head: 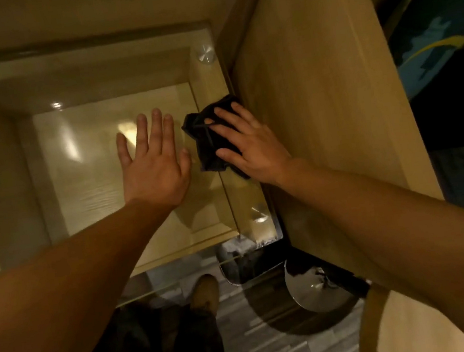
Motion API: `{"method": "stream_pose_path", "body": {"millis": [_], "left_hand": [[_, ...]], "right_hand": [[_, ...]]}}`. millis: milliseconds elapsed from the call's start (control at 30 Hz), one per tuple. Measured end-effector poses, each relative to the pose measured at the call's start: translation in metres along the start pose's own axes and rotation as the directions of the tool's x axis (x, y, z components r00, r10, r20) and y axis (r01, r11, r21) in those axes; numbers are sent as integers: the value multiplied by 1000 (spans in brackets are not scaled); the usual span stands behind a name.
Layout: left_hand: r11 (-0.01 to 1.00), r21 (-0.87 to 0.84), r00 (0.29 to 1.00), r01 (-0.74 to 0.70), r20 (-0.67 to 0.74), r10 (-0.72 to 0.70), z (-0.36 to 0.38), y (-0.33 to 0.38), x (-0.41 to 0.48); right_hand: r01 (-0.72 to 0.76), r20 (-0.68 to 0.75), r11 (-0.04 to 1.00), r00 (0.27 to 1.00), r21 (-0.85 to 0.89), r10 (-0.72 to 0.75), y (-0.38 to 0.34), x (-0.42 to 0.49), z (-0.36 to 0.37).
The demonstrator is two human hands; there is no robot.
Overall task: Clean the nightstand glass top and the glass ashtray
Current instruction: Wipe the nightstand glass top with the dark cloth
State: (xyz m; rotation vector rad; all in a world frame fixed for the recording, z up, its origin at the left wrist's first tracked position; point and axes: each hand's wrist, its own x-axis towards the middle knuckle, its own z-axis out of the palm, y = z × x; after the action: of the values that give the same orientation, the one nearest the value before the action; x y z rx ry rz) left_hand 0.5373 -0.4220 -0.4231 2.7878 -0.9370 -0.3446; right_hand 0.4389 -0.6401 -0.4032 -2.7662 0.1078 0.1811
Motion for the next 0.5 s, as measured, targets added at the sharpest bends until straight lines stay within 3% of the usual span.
{"method": "stream_pose_path", "body": {"millis": [500], "left_hand": [[999, 41, 998, -21, 58, 18, -7, 0, 1]], "right_hand": [[-101, 21, 994, 995, 48, 100, -45, -132, 31]]}}
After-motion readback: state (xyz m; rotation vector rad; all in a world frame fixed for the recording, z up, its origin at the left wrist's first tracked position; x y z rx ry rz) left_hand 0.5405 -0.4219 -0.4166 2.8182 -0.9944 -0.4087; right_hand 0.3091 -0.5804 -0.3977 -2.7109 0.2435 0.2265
